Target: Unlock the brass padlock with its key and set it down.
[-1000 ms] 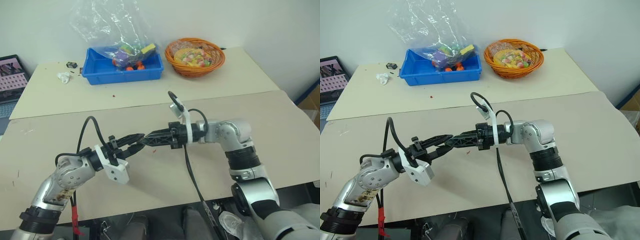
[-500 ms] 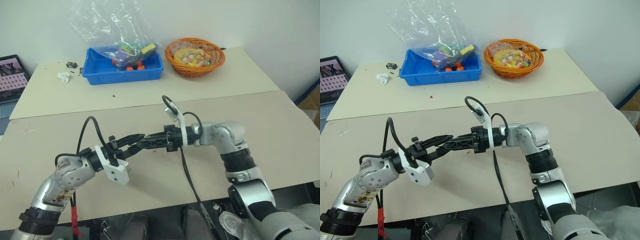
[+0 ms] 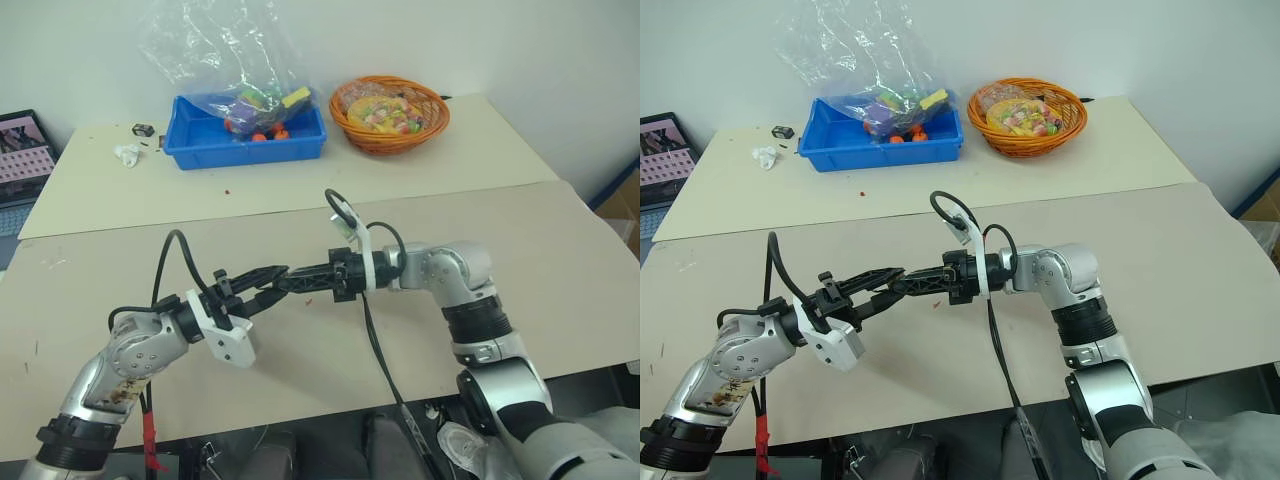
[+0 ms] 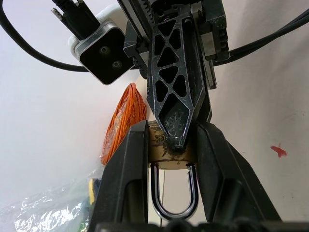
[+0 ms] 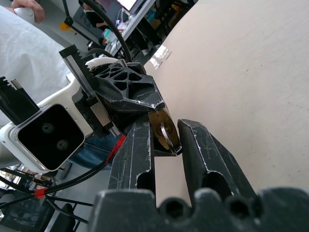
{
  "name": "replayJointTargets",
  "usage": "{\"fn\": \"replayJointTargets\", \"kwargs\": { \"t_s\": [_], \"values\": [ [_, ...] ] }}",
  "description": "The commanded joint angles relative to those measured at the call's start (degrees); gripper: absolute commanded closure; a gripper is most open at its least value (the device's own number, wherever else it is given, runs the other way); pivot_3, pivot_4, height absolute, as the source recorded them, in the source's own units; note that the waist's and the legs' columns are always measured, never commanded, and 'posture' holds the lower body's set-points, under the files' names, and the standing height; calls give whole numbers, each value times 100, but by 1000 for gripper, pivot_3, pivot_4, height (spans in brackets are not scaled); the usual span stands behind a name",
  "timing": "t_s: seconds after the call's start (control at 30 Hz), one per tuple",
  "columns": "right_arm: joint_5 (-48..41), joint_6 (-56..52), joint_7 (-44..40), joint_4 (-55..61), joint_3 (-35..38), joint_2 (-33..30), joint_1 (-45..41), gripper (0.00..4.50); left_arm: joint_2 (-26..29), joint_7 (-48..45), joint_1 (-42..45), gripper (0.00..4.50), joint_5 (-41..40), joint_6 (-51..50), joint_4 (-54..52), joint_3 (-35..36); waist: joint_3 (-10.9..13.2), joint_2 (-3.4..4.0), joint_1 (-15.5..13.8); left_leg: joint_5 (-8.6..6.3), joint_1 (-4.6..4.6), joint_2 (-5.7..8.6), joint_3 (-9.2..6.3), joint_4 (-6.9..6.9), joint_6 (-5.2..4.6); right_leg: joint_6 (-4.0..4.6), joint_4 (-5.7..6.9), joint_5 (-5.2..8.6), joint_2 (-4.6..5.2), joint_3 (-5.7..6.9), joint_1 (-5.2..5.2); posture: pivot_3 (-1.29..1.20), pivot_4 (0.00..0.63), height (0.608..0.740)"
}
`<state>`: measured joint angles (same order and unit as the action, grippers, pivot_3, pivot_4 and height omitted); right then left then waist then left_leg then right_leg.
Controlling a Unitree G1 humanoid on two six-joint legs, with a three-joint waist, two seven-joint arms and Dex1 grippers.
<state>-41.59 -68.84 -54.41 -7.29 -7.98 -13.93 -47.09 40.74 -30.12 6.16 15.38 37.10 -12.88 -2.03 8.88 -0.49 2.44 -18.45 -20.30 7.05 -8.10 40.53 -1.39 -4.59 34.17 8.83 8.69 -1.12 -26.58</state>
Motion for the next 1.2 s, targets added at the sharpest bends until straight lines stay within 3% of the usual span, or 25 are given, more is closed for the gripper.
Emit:
{"fn": "replayJointTargets", "kwargs": {
  "t_s": [0.03, 0.3, 0.37, 0.6, 0.87, 1.07, 1.17, 1.2],
  "values": [
    [-161, -5, 54, 126, 177, 103, -215, 4097, 56, 7, 21, 3682, 16, -20, -171, 46, 0, 0, 0, 0, 0, 0, 0, 0, 0, 0, 0, 0, 0, 0, 0, 0, 150, 732],
    [-251, -77, 196, 81, 324, 182, -304, 4097, 65, -44, 22, 3682, -36, -127, -157, 1, 0, 0, 0, 0, 0, 0, 0, 0, 0, 0, 0, 0, 0, 0, -1, 0, 150, 732],
    [-264, -96, 233, 65, 348, 196, -308, 4097, 32, -50, 35, 2674, -171, -150, -174, 0, 0, 0, -2, 0, 0, 0, 0, 0, 0, 0, 0, 0, 0, 0, -1, 0, 150, 732],
    [-280, -142, 353, -11, 469, 254, -333, 4097, 71, -117, 45, 152, -149, -138, -168, -11, 0, 0, 1, 0, 0, 0, 2, 0, 0, 1, 2, -1, -1, -1, -2, 0, 150, 732],
    [-151, 32, 312, -243, 458, 138, -350, 4097, 63, 54, -16, 152, -167, -30, -360, 289, 0, 0, 7, 0, 0, -1, 4, 0, 0, 2, 2, -1, -1, -1, -3, 0, 150, 732],
    [49, 283, 159, -566, 459, -181, -301, 4097, 134, -242, -473, 152, -1124, -501, -788, 487, 0, 0, 5, 0, -1, -1, 6, 0, -1, 2, 2, -1, -1, -1, -5, 0, 150, 732],
    [137, 390, 70, -651, 448, -338, -279, 4097, 177, -462, -640, 914, -1595, -836, -992, 441, 0, 0, 3, -1, -1, -2, 11, 0, -1, 2, 1, -1, -1, -3, -6, 0, 150, 732],
    [189, 457, 2, -638, 396, -411, -262, 4097, 187, -559, -696, 1364, -1774, -1146, -1041, 405, 0, 0, 1, -1, 0, -2, 12, 0, -1, 2, 0, -1, 0, -3, -6, 0, 150, 732]
  ]
}}
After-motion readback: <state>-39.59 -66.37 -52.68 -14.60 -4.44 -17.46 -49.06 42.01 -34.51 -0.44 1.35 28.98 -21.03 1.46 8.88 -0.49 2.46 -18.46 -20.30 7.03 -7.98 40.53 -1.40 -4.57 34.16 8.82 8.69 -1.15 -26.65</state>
